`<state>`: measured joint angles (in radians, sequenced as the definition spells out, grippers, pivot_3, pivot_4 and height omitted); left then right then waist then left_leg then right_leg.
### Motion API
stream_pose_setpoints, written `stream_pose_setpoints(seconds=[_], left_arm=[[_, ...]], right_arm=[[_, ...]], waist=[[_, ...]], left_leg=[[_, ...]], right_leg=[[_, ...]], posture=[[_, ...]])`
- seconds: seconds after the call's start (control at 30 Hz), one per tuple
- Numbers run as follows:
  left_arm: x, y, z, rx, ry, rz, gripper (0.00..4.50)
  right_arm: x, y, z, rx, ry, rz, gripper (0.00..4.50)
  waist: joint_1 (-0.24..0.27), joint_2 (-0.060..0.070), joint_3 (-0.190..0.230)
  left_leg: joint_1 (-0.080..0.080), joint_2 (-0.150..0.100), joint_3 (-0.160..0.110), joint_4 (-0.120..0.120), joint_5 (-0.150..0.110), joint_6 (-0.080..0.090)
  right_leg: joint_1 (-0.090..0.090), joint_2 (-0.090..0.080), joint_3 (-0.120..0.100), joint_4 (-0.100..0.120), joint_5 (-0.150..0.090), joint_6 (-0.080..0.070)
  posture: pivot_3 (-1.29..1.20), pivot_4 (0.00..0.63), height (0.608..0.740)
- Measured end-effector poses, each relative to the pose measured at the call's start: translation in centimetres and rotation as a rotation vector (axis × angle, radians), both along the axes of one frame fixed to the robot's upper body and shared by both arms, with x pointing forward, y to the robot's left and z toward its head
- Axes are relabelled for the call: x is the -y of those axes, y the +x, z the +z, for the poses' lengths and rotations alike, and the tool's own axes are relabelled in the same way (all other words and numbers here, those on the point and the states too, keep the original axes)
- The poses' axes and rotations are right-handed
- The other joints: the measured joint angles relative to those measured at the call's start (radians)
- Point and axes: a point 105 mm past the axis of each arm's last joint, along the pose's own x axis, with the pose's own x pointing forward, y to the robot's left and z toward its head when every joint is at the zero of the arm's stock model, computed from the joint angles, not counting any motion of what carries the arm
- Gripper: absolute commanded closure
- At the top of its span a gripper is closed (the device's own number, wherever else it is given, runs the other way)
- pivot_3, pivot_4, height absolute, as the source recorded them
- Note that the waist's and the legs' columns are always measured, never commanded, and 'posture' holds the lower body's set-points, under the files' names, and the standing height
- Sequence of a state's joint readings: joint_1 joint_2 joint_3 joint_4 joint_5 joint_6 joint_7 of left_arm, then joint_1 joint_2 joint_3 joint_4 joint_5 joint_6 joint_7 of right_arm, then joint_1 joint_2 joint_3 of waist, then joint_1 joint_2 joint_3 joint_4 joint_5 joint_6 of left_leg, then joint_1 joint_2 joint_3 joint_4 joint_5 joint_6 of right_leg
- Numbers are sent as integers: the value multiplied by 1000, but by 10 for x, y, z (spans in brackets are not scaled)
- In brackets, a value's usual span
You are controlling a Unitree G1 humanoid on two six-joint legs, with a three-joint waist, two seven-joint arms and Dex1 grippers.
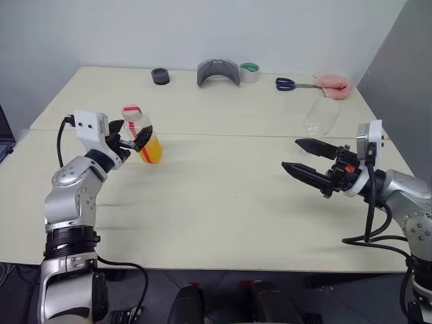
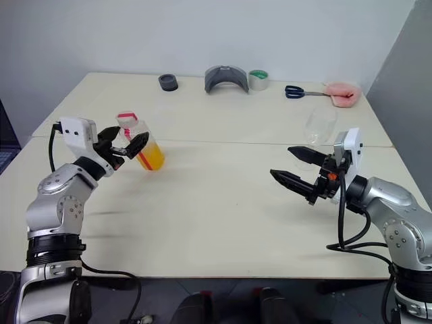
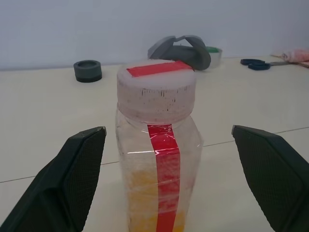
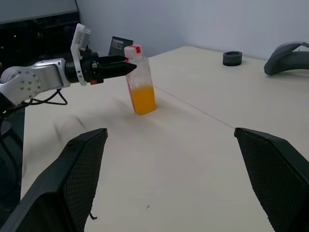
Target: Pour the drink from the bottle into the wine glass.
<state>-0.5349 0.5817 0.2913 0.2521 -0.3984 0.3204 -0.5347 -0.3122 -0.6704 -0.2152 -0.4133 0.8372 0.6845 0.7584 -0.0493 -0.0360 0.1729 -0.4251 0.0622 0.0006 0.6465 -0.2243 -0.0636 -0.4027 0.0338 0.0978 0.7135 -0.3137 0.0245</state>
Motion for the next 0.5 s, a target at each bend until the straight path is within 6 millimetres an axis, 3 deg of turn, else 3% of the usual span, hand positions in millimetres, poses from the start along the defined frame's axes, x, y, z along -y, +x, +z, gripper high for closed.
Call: stream_pose_setpoints(seconds=[0.5], left_arm=[[5,18,-8,38,-27,19,13]], right_arm=[[2,1,-1,-1,-3,-24,0]], waist=[[1,0,0]], left_leg=[[0,0,0,0,0,0]], right_leg=[[0,0,0,0,0,0]], posture=[[0,150,740]])
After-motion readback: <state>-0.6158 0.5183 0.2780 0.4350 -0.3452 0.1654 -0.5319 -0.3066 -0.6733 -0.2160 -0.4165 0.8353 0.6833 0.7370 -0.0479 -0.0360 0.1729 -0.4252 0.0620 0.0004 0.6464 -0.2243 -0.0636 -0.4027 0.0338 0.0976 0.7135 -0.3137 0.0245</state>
